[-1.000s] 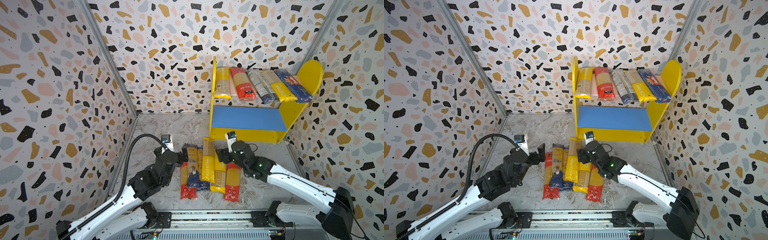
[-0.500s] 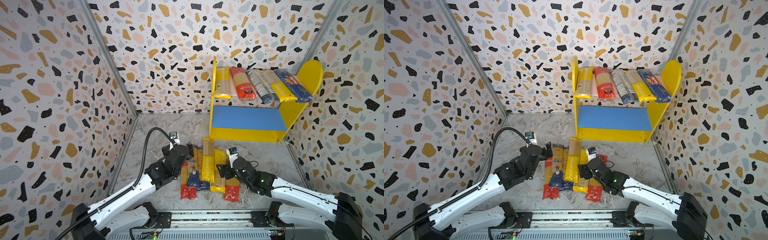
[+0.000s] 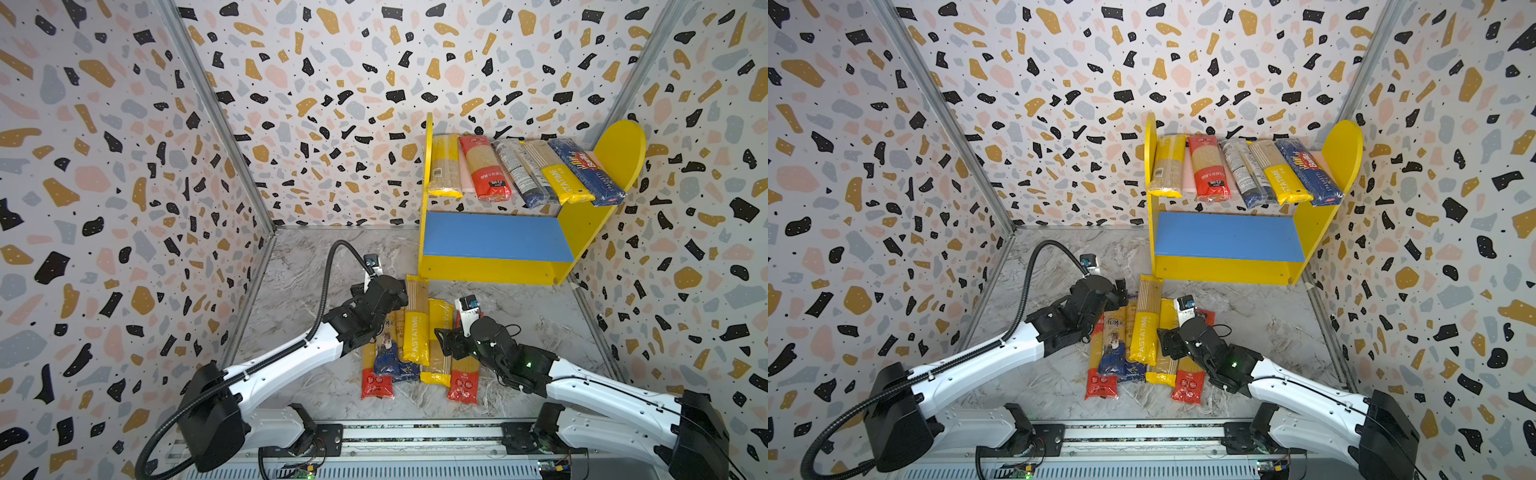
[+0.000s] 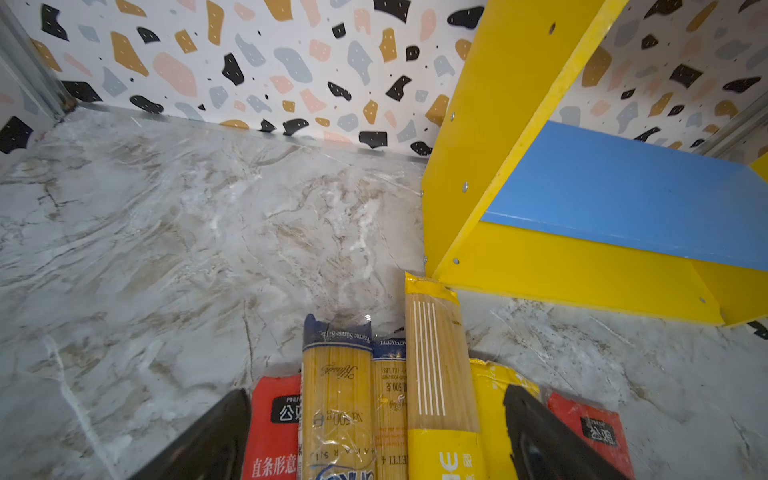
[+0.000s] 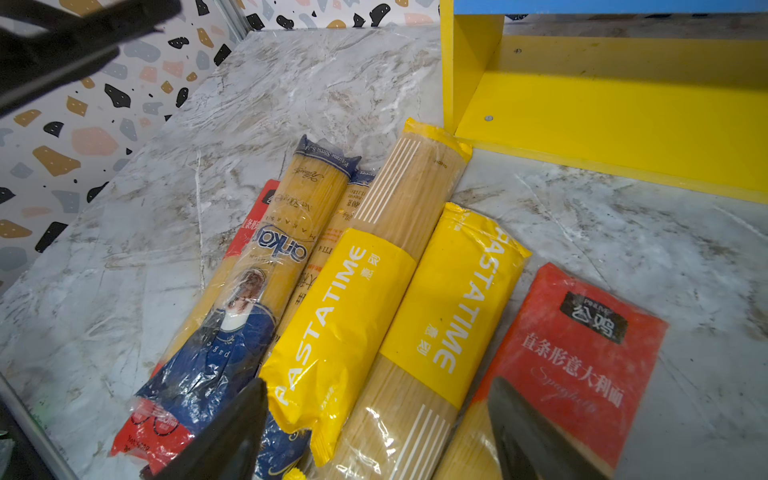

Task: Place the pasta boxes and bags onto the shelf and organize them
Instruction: 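Move the left gripper forward over the remaining bags while the right gripper hovers nearby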

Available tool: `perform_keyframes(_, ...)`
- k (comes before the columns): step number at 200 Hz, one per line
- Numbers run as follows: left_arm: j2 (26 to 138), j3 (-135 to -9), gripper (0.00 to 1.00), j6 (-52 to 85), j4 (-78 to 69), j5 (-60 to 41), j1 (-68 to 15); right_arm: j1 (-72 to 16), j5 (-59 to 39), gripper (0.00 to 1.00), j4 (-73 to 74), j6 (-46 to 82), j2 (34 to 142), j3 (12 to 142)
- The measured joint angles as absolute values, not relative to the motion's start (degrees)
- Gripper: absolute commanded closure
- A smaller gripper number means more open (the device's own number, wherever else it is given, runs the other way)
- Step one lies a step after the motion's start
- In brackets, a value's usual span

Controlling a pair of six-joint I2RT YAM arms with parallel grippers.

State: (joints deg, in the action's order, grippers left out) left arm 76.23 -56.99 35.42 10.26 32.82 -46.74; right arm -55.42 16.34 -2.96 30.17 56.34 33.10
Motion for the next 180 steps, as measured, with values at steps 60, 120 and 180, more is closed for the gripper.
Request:
perform_keyframes(60, 82.5, -64.4, 0.08, 35.4, 10.6, 32.0, -50.8, -55.1, 18.7, 0.16, -6.8, 29.9, 49.1, 32.4)
perform_keyframes(120, 81.6, -65.3, 0.08, 35.4, 10.4, 32.2, -53.5, -55.0, 21.6, 0.16, -15.7, 30.9, 43.1, 34.8)
perform_keyframes(180, 78.7, -65.9, 0.09, 34.7, 9.4, 32.4, -56.2, -55.0, 23.7, 0.16, -21.1, 35.0, 40.9, 37.0)
